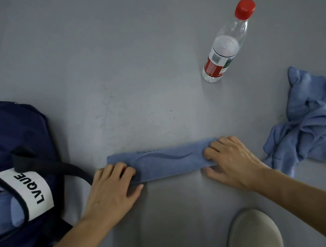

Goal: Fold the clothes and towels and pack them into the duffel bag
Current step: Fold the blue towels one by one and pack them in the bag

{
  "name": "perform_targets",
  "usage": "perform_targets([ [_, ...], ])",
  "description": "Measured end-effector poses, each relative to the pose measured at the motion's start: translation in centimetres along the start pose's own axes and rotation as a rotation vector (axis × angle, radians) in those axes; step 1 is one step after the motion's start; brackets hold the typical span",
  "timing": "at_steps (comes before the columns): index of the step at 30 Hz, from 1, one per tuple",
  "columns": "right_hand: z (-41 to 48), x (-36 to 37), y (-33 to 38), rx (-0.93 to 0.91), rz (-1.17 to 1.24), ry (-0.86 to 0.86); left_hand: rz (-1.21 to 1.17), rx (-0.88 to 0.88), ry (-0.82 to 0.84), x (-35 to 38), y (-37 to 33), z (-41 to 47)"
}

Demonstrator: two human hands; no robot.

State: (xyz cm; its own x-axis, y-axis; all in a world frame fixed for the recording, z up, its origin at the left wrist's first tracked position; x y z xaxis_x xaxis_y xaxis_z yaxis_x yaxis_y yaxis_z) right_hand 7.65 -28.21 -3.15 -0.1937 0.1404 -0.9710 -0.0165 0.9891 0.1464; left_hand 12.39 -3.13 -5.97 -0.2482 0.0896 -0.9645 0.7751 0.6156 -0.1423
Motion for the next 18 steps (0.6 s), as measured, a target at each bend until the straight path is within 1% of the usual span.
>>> perform_targets([
  [2, 0.6, -1.0, 0.9, -0.039, 0.049, -0.082, -0.021, -0.114, -0.020, -0.8, -0.2, 0.3],
  [4, 1.0, -1.1, 2.6, -0.116, 0.096, -0.140, -0.056, -0.211, -0.113, -2.0, -1.2, 0.9],
  [5, 1.2, -0.5, 3.4, -0.147, 0.104, -0.133, -0.097, -0.259, -0.139, -2.1, -1.9, 1.3],
  [6, 1.4, 0.7, 4.3, -0.186, 0.084, -0.089, -0.160, -0.320, -0.135, -1.6, -2.6, 1.6],
  [8, 1.5, 3.3, 5.3, -0.250, -0.017, 0.011, -0.304, -0.453, -0.035, 1.2, -3.6, 2.1],
  [9, 1.5, 4.2, 5.5, -0.262, -0.060, 0.043, -0.334, -0.493, 0.005, 2.6, -3.9, 2.3],
  [10, 1.5, 4.8, 5.3, -0.257, -0.081, 0.046, -0.340, -0.511, 0.011, 3.6, -3.9, 2.7],
  [12, 1.4, 4.9, 5.0, -0.205, -0.055, 0.010, -0.303, -0.465, -0.052, 3.7, -3.0, 4.0],
  [14, 1.0, 4.8, 4.6, -0.116, 0.024, -0.008, -0.253, -0.349, -0.094, 3.0, -1.7, 5.9],
  [16, 0.2, 4.8, 4.4, -0.042, 0.088, -0.012, -0.180, -0.167, -0.085, 2.2, -0.1, 8.4],
  [18, -1.2, 4.6, 5.1, -0.058, 0.123, -0.043, -0.079, 0.053, -0.070, 0.9, 0.9, 10.9],
])
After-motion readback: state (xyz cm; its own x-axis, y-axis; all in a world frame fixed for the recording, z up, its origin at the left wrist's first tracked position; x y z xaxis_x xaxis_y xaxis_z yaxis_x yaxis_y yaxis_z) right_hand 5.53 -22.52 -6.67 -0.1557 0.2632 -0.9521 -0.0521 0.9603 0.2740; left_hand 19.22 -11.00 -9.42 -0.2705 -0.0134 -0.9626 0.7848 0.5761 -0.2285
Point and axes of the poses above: each hand's wrist, its own z-axis towards the middle knuckle, its own x-axis out of the palm, y = z × x, the point moved 10 cm from there along z, towards the middle knuckle, and after that the axes turned 14 degrees about x, right-handed, at the moved point
